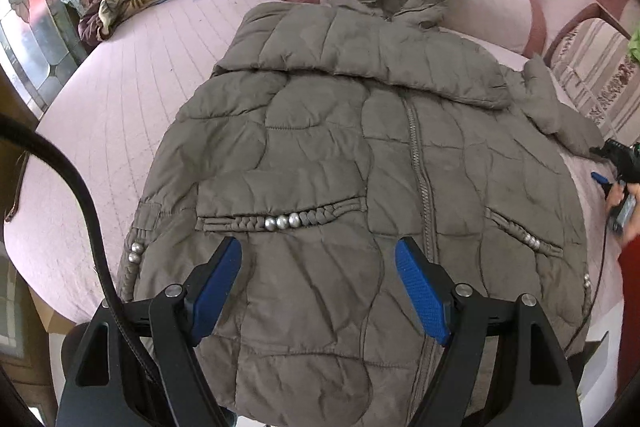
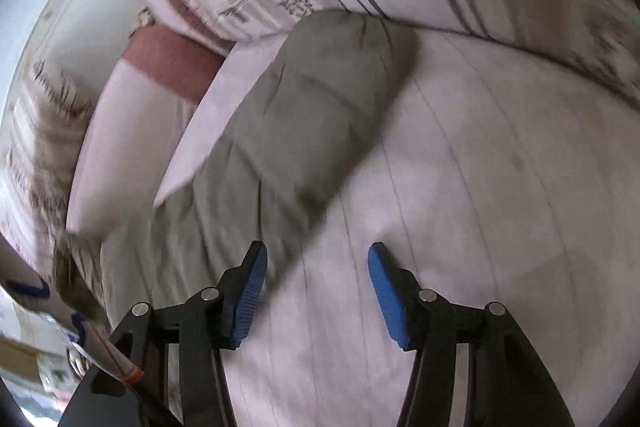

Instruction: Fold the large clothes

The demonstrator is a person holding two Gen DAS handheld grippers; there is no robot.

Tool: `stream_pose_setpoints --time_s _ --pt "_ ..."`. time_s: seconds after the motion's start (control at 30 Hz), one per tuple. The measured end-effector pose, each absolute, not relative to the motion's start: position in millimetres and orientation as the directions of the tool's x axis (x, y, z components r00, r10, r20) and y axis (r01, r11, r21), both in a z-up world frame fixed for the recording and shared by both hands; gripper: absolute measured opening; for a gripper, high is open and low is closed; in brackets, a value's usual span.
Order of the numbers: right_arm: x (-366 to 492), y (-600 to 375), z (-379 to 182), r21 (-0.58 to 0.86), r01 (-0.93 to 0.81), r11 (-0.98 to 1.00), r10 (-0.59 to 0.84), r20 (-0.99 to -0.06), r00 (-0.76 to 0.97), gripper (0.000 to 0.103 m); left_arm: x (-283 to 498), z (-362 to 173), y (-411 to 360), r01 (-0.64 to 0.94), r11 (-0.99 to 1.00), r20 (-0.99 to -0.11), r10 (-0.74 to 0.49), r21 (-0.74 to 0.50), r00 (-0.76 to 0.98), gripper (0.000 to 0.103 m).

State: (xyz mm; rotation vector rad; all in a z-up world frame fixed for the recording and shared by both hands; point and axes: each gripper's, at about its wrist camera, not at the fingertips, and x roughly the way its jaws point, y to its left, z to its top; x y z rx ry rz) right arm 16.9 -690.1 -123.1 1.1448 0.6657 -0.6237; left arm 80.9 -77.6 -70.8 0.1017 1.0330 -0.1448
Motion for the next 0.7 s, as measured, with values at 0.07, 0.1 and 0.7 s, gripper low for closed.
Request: stream_pose_setpoints --time_s 0.07,0.1,0.7 --pt "29 -702 -127 0.603 0.75 0.272 -0.126 -0.75 0.649 0.058 86 -73 -79 0.153 0.988 -0.861 -0.054 0.028 0.505 0.079" --pt "33 -708 -127 0.596 0.757 0.269 -0.135 -0.755 0.642 0.058 89 -75 -79 0.145 0.989 -0.863 -0.045 0.033 0.503 0.079" --pt "89 -562 95 0.382 0.604 0.7 -0.249 -0.662 0.707 0.008 73 -66 -45 0.127 0.992 -0.834 -0.062 0.009 0.549 0.079"
